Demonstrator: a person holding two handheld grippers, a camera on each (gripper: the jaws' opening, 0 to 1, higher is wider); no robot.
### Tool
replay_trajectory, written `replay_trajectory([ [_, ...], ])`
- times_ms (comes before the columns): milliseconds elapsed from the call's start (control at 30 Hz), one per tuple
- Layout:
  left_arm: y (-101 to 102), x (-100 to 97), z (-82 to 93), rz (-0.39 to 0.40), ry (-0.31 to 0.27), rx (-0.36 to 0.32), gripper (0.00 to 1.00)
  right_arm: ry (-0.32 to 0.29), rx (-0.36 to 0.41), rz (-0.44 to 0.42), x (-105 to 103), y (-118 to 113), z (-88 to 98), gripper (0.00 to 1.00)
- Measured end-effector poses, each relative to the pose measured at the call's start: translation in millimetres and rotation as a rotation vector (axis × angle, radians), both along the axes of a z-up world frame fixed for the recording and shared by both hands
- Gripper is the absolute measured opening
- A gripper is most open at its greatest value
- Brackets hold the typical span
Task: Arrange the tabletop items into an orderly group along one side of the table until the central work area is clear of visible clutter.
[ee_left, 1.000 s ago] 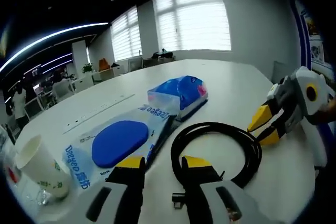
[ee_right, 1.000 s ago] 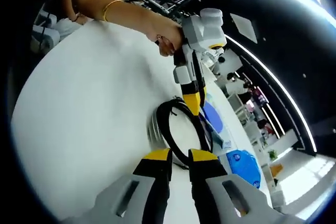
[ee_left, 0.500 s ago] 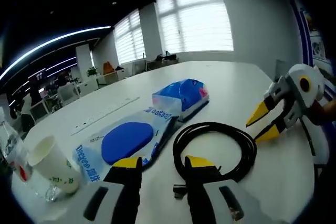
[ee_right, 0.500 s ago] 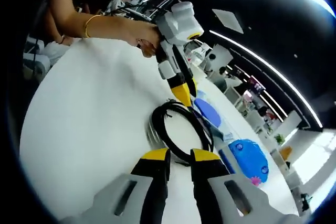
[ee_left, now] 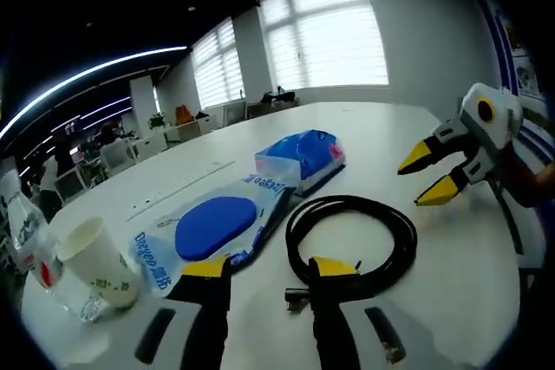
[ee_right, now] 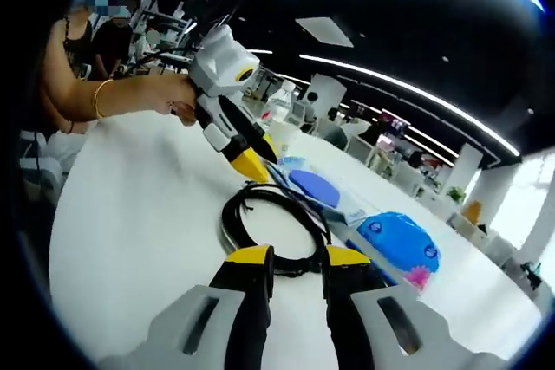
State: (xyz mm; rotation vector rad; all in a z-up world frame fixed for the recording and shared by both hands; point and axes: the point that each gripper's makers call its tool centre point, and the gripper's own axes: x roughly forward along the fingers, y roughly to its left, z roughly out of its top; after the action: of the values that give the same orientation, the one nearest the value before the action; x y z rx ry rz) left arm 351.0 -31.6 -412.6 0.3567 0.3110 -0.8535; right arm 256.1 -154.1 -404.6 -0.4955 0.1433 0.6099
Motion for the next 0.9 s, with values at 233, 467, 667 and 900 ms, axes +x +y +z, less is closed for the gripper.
replay_trajectory([
  [233, 5, -4.9, 6.3, 0.018, -0.045, -0.021, 0.41, -0.034, 0.006, -0.079, 5, -10, 5.0, 0.35],
  [467, 17, -5.1, 12.2, 0.064, -0.149, -0.015, 0.49, -0.047, 0.105, -0.138, 7, -13, 15.8, 0.41],
  [667, 25, -10.6, 19.0, 0.094, -0.145, -0.042, 0.59, -0.001, 0.204, -0.176, 7, -13, 14.9, 0.52],
  [900, 33, -16.7, 28.5, 0.122, -0.201, -0.054, 0.66, -0.009, 0.215, -0.177, 7, -14, 15.5, 0.57],
])
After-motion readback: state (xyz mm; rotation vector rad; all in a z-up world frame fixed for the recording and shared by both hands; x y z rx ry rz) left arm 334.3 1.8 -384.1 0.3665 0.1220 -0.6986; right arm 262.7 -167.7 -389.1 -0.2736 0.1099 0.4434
